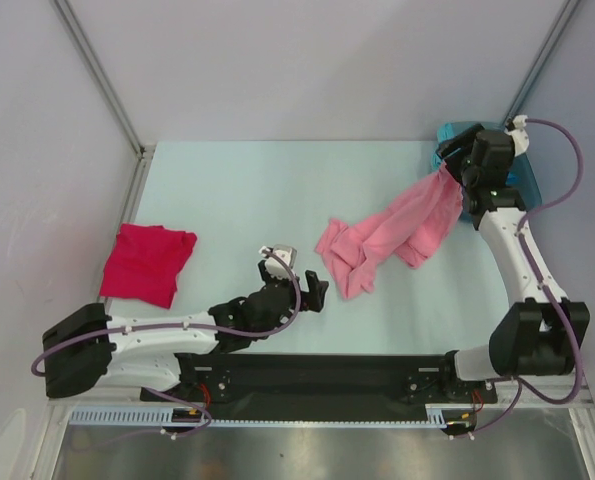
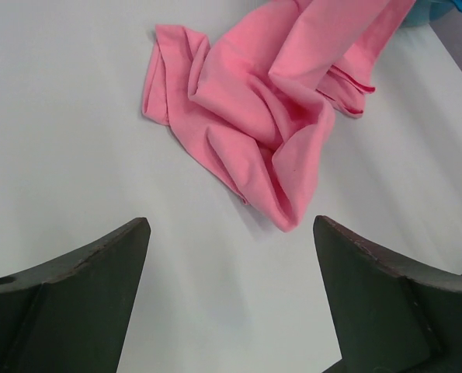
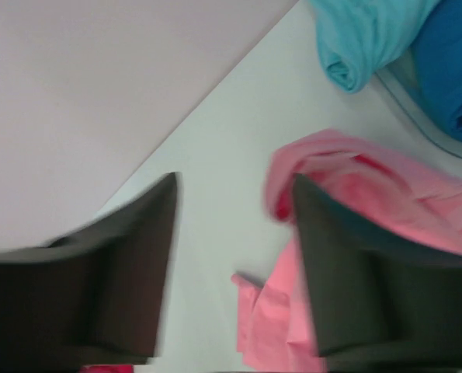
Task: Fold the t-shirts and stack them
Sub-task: Flatten the tshirt out
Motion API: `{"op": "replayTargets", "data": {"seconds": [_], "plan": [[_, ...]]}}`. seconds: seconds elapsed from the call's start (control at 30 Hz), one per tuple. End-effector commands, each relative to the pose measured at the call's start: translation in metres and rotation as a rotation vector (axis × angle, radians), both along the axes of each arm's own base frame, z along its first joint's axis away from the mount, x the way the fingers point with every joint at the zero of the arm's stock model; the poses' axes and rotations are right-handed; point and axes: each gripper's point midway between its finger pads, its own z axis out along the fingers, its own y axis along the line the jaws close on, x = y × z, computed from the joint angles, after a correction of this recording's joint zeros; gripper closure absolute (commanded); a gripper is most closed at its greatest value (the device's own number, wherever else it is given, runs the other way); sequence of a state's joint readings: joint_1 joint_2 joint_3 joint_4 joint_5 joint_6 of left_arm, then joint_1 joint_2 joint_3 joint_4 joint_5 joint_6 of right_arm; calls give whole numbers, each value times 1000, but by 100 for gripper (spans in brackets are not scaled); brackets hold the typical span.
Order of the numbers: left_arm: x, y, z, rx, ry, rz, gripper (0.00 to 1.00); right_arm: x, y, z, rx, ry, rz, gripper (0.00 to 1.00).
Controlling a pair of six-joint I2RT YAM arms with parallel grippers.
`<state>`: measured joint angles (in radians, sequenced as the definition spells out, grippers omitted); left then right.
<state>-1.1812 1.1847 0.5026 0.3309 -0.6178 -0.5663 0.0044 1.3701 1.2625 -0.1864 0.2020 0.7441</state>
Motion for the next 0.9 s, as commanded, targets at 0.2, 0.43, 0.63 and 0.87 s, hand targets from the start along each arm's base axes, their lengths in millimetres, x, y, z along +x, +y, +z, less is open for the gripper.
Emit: {"op": "replayTargets", "data": {"seconds": [0.2,0.43,0.63,0.87], "plan": [[-4,7,1,-24,-1,0,7,24,49,15,47,-36,225,7],[-5,1,0,-33,2,-15,8,-22,36,-11,-6,46,74,8],[-6,-2,0,-30,-2,-30,8,-64,23,-68,24,128,-2,8],[-6,-2,0,-33,3,-40,7,-92,21,-147,122,226,34,9]]}}
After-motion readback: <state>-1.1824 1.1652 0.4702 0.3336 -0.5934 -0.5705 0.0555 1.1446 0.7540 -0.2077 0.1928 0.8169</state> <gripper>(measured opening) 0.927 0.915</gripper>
